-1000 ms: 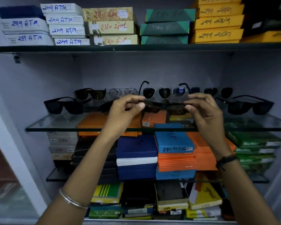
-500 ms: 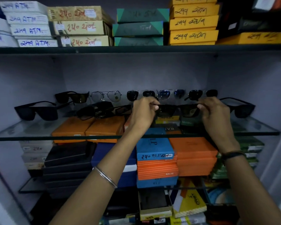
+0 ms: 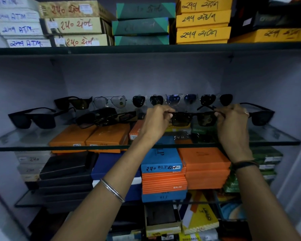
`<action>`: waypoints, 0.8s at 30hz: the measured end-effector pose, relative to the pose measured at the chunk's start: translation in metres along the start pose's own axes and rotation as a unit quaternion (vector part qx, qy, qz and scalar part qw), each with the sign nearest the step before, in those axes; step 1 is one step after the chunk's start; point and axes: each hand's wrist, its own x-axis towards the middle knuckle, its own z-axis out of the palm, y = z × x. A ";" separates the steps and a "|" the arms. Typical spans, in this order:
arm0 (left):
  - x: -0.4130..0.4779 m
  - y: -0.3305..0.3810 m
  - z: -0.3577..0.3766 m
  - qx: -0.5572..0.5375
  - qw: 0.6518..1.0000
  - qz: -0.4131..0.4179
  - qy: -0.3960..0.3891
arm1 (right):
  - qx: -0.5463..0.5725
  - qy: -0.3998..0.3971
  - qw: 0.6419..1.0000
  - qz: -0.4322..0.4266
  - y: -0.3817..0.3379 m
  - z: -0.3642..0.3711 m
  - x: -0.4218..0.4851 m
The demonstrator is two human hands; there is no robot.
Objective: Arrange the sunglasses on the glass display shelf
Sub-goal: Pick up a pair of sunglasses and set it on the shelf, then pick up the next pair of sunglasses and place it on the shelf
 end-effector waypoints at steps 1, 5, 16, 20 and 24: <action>-0.001 0.000 0.000 0.001 1.000 0.001 -0.004 | -0.002 0.000 1.000 0.005 -0.001 -0.001 -0.001; -0.005 -0.002 -0.003 -0.003 1.000 0.005 -0.009 | -0.019 -0.004 1.000 -0.001 -0.005 -0.004 -0.003; -0.028 -0.052 -0.081 0.261 0.959 -0.044 0.107 | 0.076 0.016 0.996 -0.032 -0.048 -0.010 -0.023; -0.024 -0.077 -0.117 0.362 0.921 -0.138 0.047 | 0.133 -0.007 0.989 -0.058 -0.085 -0.002 -0.035; -0.026 -0.084 -0.127 0.281 0.949 -0.140 0.005 | 0.161 -0.057 0.982 -0.084 -0.115 0.009 -0.044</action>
